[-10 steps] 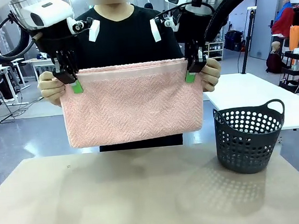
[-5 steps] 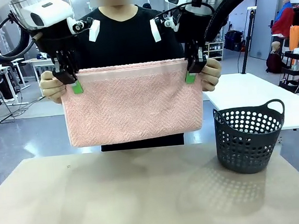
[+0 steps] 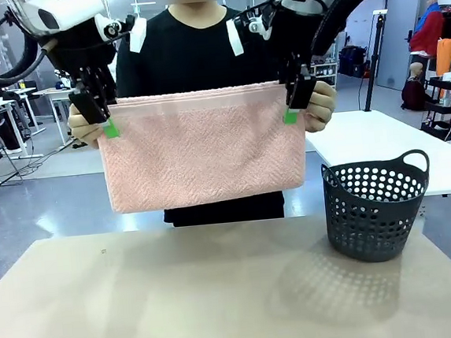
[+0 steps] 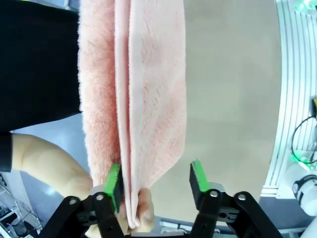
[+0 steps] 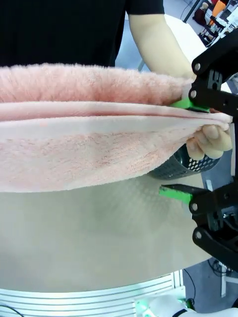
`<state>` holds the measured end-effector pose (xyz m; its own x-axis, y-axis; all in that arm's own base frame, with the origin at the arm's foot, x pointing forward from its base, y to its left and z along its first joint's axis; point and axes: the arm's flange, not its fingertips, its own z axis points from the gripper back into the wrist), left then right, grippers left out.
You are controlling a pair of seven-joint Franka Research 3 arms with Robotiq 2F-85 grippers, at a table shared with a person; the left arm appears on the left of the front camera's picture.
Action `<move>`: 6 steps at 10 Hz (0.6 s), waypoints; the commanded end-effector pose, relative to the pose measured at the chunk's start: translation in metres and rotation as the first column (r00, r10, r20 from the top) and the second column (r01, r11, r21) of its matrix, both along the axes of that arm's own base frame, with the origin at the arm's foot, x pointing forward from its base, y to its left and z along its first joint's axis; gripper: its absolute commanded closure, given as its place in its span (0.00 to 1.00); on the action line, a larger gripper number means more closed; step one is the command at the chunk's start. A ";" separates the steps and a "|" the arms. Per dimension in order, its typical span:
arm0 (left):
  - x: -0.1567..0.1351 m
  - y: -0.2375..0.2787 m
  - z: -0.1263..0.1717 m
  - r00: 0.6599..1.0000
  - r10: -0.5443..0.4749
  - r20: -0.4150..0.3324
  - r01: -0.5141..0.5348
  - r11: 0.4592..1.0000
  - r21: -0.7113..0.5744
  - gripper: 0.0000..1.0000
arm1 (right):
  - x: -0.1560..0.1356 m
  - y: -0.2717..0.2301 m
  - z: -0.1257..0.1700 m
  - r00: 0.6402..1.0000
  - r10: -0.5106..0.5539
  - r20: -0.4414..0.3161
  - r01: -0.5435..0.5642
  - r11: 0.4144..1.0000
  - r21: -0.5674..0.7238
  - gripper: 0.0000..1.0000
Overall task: Fold the towel.
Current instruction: Release the end of the 100 cm Hotel Towel you were holding.
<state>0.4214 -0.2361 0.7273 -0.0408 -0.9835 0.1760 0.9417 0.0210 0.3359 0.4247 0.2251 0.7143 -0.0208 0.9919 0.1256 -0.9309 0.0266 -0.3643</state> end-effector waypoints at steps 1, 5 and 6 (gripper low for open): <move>-0.016 0.003 0.015 0.994 0.023 0.109 -0.021 1.000 -0.020 0.14 | -0.011 -0.006 0.018 0.998 0.014 0.066 -0.018 0.998 0.060 0.18; -0.042 0.005 0.041 0.979 0.005 0.202 0.005 0.999 -0.051 0.00 | -0.034 -0.011 0.045 0.983 0.023 0.180 -0.036 0.997 0.066 0.00; -0.040 0.005 0.041 0.981 0.006 0.195 0.003 0.999 -0.048 0.00 | -0.034 -0.010 0.045 0.983 0.028 0.179 -0.039 0.997 0.061 0.00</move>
<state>0.3803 -0.2314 0.7821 -0.0893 -0.9709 0.2224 0.8684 0.0334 0.4947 0.3893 0.2174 0.7731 -0.0590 0.9805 0.1874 -0.8584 0.0460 -0.5110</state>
